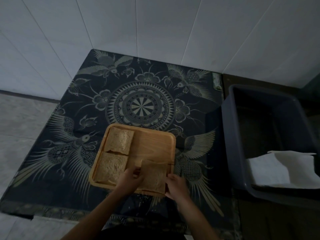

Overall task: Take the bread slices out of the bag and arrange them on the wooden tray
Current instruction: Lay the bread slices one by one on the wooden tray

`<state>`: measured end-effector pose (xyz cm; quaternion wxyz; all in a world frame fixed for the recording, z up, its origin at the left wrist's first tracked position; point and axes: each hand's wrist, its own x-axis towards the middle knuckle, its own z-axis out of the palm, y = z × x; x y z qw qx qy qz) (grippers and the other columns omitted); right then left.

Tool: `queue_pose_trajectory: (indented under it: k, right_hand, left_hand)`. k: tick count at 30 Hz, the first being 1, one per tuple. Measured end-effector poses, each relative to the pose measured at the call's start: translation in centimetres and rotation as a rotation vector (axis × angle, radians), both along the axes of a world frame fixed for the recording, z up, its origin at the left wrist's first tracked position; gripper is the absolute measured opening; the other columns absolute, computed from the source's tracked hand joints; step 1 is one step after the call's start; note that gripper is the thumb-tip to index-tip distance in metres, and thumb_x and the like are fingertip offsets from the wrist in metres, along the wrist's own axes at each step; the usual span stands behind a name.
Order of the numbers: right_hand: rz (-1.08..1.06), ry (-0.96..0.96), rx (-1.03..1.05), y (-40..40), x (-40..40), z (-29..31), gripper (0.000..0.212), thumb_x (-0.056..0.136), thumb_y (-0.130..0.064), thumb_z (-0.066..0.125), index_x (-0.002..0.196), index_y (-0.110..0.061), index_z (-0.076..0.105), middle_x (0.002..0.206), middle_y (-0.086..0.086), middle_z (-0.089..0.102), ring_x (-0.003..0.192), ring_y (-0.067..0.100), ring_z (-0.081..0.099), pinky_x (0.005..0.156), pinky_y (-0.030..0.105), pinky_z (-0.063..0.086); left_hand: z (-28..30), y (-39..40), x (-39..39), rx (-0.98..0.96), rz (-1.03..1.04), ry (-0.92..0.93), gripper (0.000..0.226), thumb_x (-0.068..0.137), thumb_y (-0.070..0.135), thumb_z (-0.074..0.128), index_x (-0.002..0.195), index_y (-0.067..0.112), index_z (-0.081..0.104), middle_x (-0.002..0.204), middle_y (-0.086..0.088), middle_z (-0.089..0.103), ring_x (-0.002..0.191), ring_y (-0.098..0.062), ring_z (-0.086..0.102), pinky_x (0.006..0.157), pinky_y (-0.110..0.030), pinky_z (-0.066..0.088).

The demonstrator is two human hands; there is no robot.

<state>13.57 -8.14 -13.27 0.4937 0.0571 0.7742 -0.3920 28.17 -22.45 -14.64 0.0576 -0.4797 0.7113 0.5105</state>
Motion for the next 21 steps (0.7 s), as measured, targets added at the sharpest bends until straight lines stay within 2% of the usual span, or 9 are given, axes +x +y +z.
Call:
queue_pose_trajectory:
  k: [3, 7, 9, 13, 15, 17, 19, 21]
  right_hand:
    - [-0.008, -0.022, 0.004, -0.1, -0.1, 0.3, 0.013, 0.097, -0.028, 0.065, 0.109, -0.028, 0.061, 0.097, -0.015, 0.061, 0.086, 0.007, 0.062, 0.070, 0.029, 0.059]
    - [-0.045, -0.041, 0.007, -0.1, -0.3, 0.5, 0.010, 0.097, -0.025, 0.063, 0.106, -0.028, 0.064, 0.098, -0.003, 0.070, 0.085, 0.012, 0.067, 0.065, 0.027, 0.056]
    - [-0.083, -0.073, -0.004, -0.1, -0.6, 0.6, 0.011, 0.096, -0.022, 0.064, 0.106, -0.027, 0.067, 0.086, 0.002, 0.071, 0.072, 0.012, 0.066, 0.062, 0.025, 0.057]
    - [-0.094, -0.160, 0.029, -0.4, -1.7, 0.9, 0.005, 0.091, -0.018, 0.070, 0.087, -0.018, 0.068, 0.062, -0.001, 0.066, 0.053, 0.009, 0.060, 0.056, 0.023, 0.056]
    - [-0.137, -0.232, 0.039, -0.5, -2.1, 1.0, 0.007, 0.091, -0.017, 0.072, 0.086, -0.012, 0.070, 0.064, 0.002, 0.064, 0.053, 0.010, 0.056, 0.057, 0.026, 0.055]
    - [-0.206, -0.313, 0.036, -0.6, -2.4, 1.2, 0.008, 0.090, -0.015, 0.074, 0.090, -0.008, 0.071, 0.077, 0.007, 0.064, 0.057, 0.012, 0.054, 0.060, 0.030, 0.055]
    - [-0.294, -0.379, 0.027, -0.6, -2.8, 1.3, 0.009, 0.091, -0.013, 0.074, 0.088, -0.006, 0.069, 0.081, 0.009, 0.064, 0.061, 0.015, 0.053, 0.063, 0.035, 0.055]
    - [-0.348, -0.410, 0.025, -0.6, -3.3, 1.3, 0.010, 0.091, -0.011, 0.073, 0.088, -0.005, 0.067, 0.079, 0.010, 0.062, 0.062, 0.016, 0.051, 0.065, 0.038, 0.054]
  left_hand:
    - [0.4, 0.1, 0.0, 0.023, 0.026, -0.004, 0.036, 0.087, 0.019, 0.070, 0.123, 0.017, 0.066, 0.106, 0.003, 0.069, 0.084, -0.008, 0.065, 0.066, -0.023, 0.053]
    - [1.0, 0.1, -0.4, 0.019, 0.070, -0.007, 0.032, 0.086, 0.022, 0.070, 0.118, 0.019, 0.071, 0.092, 0.009, 0.070, 0.077, -0.003, 0.064, 0.061, -0.019, 0.050]
    - [1.4, -0.1, -0.9, 0.065, 0.088, 0.011, 0.027, 0.086, 0.019, 0.071, 0.113, 0.017, 0.072, 0.087, 0.008, 0.071, 0.076, -0.007, 0.068, 0.061, -0.022, 0.054]
    - [2.6, -0.7, -2.0, 0.198, 0.118, 0.069, 0.022, 0.088, 0.009, 0.070, 0.111, 0.006, 0.069, 0.095, -0.010, 0.073, 0.085, -0.025, 0.073, 0.073, -0.036, 0.062]
    - [3.1, -1.0, -2.5, 0.267, 0.147, 0.101, 0.023, 0.089, 0.007, 0.069, 0.112, 0.003, 0.068, 0.095, -0.011, 0.073, 0.081, -0.022, 0.073, 0.065, -0.031, 0.061]
    - [3.6, -1.3, -2.9, 0.323, 0.155, 0.132, 0.020, 0.090, 0.009, 0.069, 0.110, 0.007, 0.070, 0.095, -0.010, 0.073, 0.075, -0.015, 0.072, 0.056, -0.022, 0.057]
    - [3.9, -1.6, -3.4, 0.352, 0.139, 0.157, 0.013, 0.090, 0.012, 0.069, 0.102, 0.017, 0.072, 0.093, -0.005, 0.074, 0.071, -0.010, 0.073, 0.055, -0.019, 0.055]
    - [4.2, -2.1, -3.8, 0.380, 0.112, 0.175, 0.012, 0.091, 0.015, 0.069, 0.100, 0.022, 0.072, 0.097, -0.004, 0.075, 0.078, -0.010, 0.075, 0.059, -0.019, 0.056]
